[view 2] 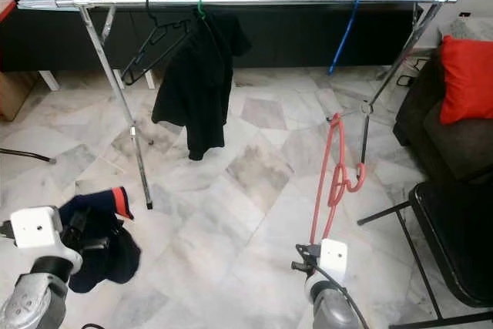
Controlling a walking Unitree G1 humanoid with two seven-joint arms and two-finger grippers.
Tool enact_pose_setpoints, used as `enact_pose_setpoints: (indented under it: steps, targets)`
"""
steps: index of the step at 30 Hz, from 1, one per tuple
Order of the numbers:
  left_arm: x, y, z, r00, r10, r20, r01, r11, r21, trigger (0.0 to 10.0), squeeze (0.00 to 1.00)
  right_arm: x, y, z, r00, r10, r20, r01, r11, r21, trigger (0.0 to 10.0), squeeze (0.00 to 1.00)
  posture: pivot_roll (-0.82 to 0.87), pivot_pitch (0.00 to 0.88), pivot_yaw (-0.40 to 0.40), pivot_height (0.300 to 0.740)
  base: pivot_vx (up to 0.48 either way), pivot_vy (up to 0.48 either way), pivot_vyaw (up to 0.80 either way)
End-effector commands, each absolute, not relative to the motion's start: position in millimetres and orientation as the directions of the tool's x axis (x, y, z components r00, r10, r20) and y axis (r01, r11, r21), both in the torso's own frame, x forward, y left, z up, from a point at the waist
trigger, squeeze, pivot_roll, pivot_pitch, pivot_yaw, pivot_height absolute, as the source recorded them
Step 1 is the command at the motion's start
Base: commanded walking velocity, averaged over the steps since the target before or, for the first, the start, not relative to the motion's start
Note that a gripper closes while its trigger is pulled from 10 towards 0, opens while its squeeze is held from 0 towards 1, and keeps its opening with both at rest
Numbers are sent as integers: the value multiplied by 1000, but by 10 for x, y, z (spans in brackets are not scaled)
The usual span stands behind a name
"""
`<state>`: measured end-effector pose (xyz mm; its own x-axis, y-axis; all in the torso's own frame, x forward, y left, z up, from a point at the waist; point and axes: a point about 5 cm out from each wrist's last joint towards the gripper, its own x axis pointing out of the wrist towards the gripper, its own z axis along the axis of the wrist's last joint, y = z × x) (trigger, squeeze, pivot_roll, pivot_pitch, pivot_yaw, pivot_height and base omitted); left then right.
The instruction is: Hang hanger
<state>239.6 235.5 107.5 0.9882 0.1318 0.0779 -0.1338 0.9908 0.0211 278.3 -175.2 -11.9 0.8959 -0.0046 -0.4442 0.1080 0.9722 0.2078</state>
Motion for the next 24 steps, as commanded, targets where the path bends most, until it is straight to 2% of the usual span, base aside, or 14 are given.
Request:
enact_pose_setpoints:
  steps: [1,3,9,17,20,24]
  targets:
    - [2338,2390,951,984,171,51,-173,984,38,10000,0,2785,-1801,-110,899,-27,-438,131,969,208,10000,0,-21,75,-63,740,0,0,0]
    - [2333,2396,923,978,207,39,-206,978,-15,10000,0,2789,-1818,-111,895,-41,-443,151,965,216,10000,0,-16,55,-66,740,0,0,0]
    - [2428,2308,976,988,145,61,-148,988,52,10000,0,2864,-1858,-50,899,-71,-433,181,959,218,10000,0,2,0,-49,740,0,0,0]
    - [2477,2322,963,987,148,61,-150,988,33,10000,0,2849,-1865,-64,895,-113,-432,234,943,238,10000,0,-16,0,8,740,0,0,0]
    - [2501,2301,972,988,144,62,-146,989,29,10000,0,2785,-1826,-142,876,-112,-469,254,934,252,10000,0,-23,0,30,740,0,0,0]
    - [2536,2281,997,988,137,69,-139,990,20,10000,0,2648,-1690,-307,824,-41,-565,201,953,225,10000,0,-32,0,44,740,0,0,0]
